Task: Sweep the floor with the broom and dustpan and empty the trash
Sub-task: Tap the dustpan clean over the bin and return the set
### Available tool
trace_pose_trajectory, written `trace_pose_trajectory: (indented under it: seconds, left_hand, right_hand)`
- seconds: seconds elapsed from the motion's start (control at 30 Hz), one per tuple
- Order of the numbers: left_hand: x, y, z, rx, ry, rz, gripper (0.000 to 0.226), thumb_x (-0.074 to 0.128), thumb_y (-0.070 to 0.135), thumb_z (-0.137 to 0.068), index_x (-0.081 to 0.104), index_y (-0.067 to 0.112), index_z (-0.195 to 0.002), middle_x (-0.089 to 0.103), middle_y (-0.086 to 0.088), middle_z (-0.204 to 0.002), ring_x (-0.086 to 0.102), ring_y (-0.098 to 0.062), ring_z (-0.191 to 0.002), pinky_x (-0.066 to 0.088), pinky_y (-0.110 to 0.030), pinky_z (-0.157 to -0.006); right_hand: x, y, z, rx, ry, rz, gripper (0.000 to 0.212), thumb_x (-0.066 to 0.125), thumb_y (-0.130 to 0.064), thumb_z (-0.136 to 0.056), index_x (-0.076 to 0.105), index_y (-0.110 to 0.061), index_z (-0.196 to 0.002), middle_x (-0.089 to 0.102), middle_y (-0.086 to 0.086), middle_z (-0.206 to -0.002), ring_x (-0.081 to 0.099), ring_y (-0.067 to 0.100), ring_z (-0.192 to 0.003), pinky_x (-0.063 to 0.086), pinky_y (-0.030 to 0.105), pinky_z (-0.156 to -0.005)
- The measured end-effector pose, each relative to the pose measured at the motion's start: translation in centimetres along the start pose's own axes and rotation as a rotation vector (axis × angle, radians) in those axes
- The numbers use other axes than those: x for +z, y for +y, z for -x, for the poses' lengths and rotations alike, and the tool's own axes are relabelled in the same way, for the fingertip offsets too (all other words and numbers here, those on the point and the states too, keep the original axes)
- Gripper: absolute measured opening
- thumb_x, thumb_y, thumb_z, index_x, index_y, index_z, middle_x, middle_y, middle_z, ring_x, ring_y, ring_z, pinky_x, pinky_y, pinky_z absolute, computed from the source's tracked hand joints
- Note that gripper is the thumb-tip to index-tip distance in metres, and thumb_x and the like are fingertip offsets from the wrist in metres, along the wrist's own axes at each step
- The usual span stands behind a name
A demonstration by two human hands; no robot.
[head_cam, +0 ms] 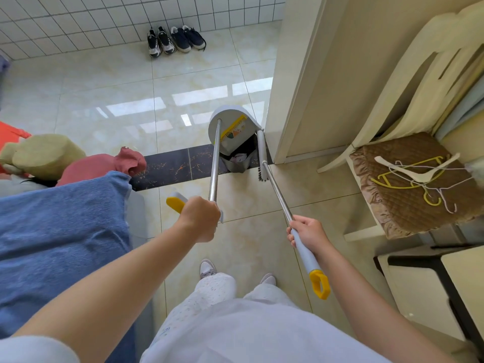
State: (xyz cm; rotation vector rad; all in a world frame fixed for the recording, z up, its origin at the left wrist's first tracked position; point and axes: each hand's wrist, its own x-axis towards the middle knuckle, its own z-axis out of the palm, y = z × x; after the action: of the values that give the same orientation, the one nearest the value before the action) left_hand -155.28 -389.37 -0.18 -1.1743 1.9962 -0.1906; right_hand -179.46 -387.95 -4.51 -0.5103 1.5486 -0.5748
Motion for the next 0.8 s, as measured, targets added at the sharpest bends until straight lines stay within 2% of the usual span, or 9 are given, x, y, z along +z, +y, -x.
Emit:
trace_pose_trajectory:
  seconds: [0.1,0.23,0.3,0.33,0.43,0.5,0.6,0.7,0.8]
  left_hand:
    - [1.4,2.2,0.4,0.062,-0.046,-0.018,0.037,0.047,0.025,-0.093,0.051,0.006,-0.124,0.059,-0.002,-0.095,0.052,-0.017,-0.067,0.02,-0.025,-0.042]
    - [1.9,3.0,1.2,0.065,-0.073,-0.052,0.043,0.047,0.021,-0.096,0.043,0.0,-0.134,0.051,-0.01,-0.084,0.051,-0.018,-0.066,0.018,-0.026,-0.042]
    - [1.8,2.7,1.0,0.055,-0.101,-0.02,0.043,0.044,0.019,-0.099,0.04,-0.002,-0.136,0.051,-0.01,-0.085,0.059,-0.017,-0.081,0.019,-0.025,-0.043]
    - [1.7,2.5,0.8,0.037,-0.107,0.001,0.043,0.043,0.019,-0.1,0.04,-0.001,-0.137,0.044,-0.01,-0.077,0.061,-0.016,-0.085,0.019,-0.024,-0.043]
    - [1.6,1.8,0.6,-0.009,-0.107,-0.017,0.042,0.044,0.02,-0.1,0.04,-0.001,-0.136,0.026,-0.008,-0.063,0.046,-0.016,-0.058,0.02,-0.024,-0.043]
    - [1.5,1.4,0.8,-0.003,-0.078,-0.06,0.042,0.045,0.018,-0.099,0.04,-0.001,-0.136,0.042,-0.009,-0.068,0.053,-0.015,-0.064,0.025,-0.023,-0.045]
    - [1.6,0.4,0.4,0.011,-0.025,-0.078,0.041,0.043,0.017,-0.099,0.04,-0.001,-0.135,0.061,-0.006,-0.095,0.066,-0.018,-0.089,0.028,-0.023,-0.048]
    - [1.2,-0.8,0.5,-0.018,0.003,-0.106,0.04,0.041,0.021,-0.1,0.043,0.0,-0.133,0.065,-0.003,-0.104,0.066,-0.019,-0.09,0.035,-0.025,-0.059]
    - [1.1,-1.0,0.6,-0.014,0.021,-0.096,0.04,0.041,0.021,-0.101,0.043,-0.001,-0.134,0.064,-0.004,-0.105,0.066,-0.019,-0.091,0.036,-0.025,-0.061]
  right_hand:
    - [-0.5,0.0,0.3,-0.014,0.008,0.008,0.032,0.047,0.002,-0.093,0.046,0.017,-0.122,0.048,0.011,-0.067,0.042,0.016,-0.049,0.04,0.019,-0.037]
    - [-1.1,0.4,0.4,-0.013,0.022,0.034,0.035,0.046,0.003,-0.093,0.046,0.013,-0.126,0.048,0.011,-0.069,0.042,0.017,-0.05,0.04,0.019,-0.038]
    - [-1.1,0.6,0.4,-0.011,0.023,0.033,0.036,0.047,0.002,-0.093,0.049,0.006,-0.129,0.049,0.012,-0.07,0.042,0.017,-0.051,0.041,0.019,-0.038]
    - [-1.1,0.6,0.4,-0.01,0.023,0.03,0.036,0.047,0.002,-0.093,0.05,0.004,-0.128,0.049,0.011,-0.07,0.042,0.017,-0.051,0.041,0.019,-0.038]
    - [-1.2,0.7,0.3,-0.003,0.027,0.022,0.037,0.047,0.002,-0.093,0.049,0.002,-0.13,0.049,0.011,-0.069,0.042,0.017,-0.05,0.04,0.018,-0.037]
    - [-1.3,0.8,0.3,0.0,0.026,0.017,0.039,0.047,0.003,-0.093,0.047,0.005,-0.132,0.048,0.011,-0.069,0.042,0.017,-0.051,0.04,0.018,-0.037]
    - [-1.2,0.8,0.5,0.001,0.02,0.038,0.034,0.046,0.004,-0.093,0.046,0.015,-0.125,0.048,0.011,-0.068,0.041,0.017,-0.05,0.04,0.018,-0.036]
    - [-0.8,0.6,0.5,0.002,0.008,0.048,0.033,0.046,0.004,-0.092,0.045,0.019,-0.122,0.047,0.01,-0.066,0.042,0.014,-0.046,0.04,0.017,-0.037]
    - [-0.6,0.5,0.6,-0.007,-0.004,0.051,0.035,0.046,0.004,-0.092,0.042,0.021,-0.122,0.047,0.01,-0.066,0.041,0.015,-0.047,0.039,0.017,-0.036]
